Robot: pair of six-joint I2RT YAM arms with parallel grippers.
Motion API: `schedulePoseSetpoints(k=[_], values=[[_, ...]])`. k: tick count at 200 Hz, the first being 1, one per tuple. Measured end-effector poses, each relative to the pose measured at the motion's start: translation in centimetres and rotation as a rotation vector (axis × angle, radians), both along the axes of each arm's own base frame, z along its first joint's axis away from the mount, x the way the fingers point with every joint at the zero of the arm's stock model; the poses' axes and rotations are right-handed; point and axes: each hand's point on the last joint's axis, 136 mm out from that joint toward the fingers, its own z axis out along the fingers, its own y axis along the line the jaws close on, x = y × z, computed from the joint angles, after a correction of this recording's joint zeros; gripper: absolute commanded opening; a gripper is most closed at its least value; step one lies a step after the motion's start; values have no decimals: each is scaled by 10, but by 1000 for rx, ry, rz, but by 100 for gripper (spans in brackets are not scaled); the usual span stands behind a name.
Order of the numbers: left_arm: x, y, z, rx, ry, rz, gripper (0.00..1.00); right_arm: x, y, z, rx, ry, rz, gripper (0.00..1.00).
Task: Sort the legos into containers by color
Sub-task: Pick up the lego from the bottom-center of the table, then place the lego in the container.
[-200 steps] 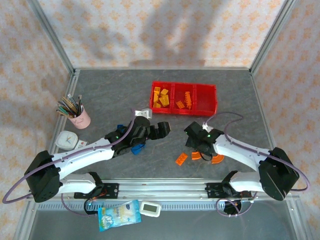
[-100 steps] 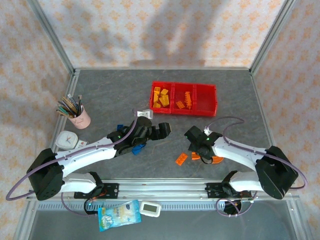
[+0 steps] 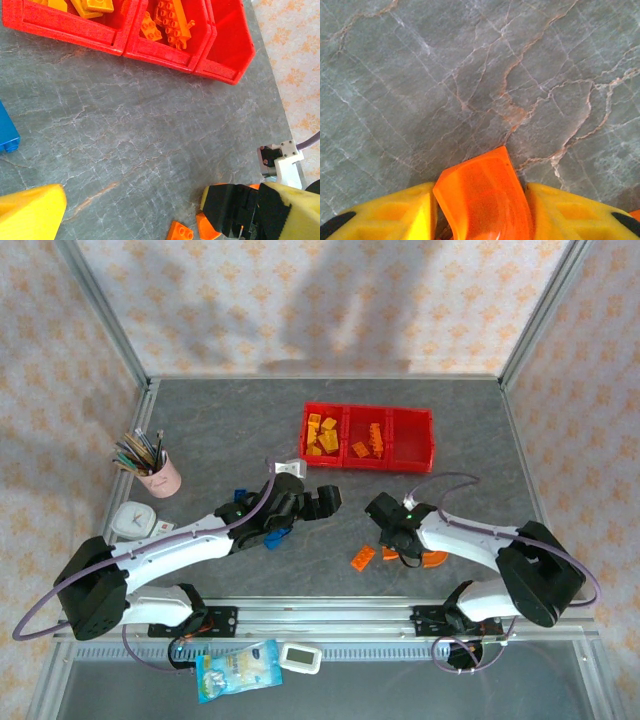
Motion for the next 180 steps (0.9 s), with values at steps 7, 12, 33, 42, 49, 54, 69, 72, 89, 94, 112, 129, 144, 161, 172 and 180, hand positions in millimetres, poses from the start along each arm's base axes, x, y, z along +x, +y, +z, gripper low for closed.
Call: schedulePoseSetpoints(k=[7,12,33,42,49,54,69,72,89,94,112,129,144,161,172,180], values=[[0,0,0,0,0,0,99,0,0,0,-2,1,3,43],[0,0,0,0,0,0,99,0,0,0,-4,2,7,42],[0,0,0,0,0,0,99,0,-2,0,-13,2,17,38],[0,0,0,0,0,0,99,0,-2,1,-16,2,23,37],[0,0,0,0,0,0,99,0,-1,1,-18,2,27,36],[0,0,0,0,0,0,99,0,-1,1,-19,2,29,35],[0,0,0,0,0,0,99,1,0,2,-19,0,39,35],[0,0,0,0,0,0,99,1,0,2,-19,-1,41,35],[0,0,0,1,-1,2,99,7,5,8,-11,-14,57,35],[1,1,0,1,-2,4,99,9,7,10,-7,-22,62,35],[2,3,1,6,-10,16,99,23,17,25,10,-62,85,35],[3,6,6,3,-23,27,99,41,30,43,29,-112,108,34],[4,10,13,-2,-41,39,99,59,40,60,33,-153,128,35],[9,18,21,-15,-60,60,99,84,47,78,31,-197,140,35],[13,24,26,-22,-69,80,99,102,50,89,25,-223,146,35],[16,30,29,-25,-73,95,99,117,50,97,17,-243,148,35]])
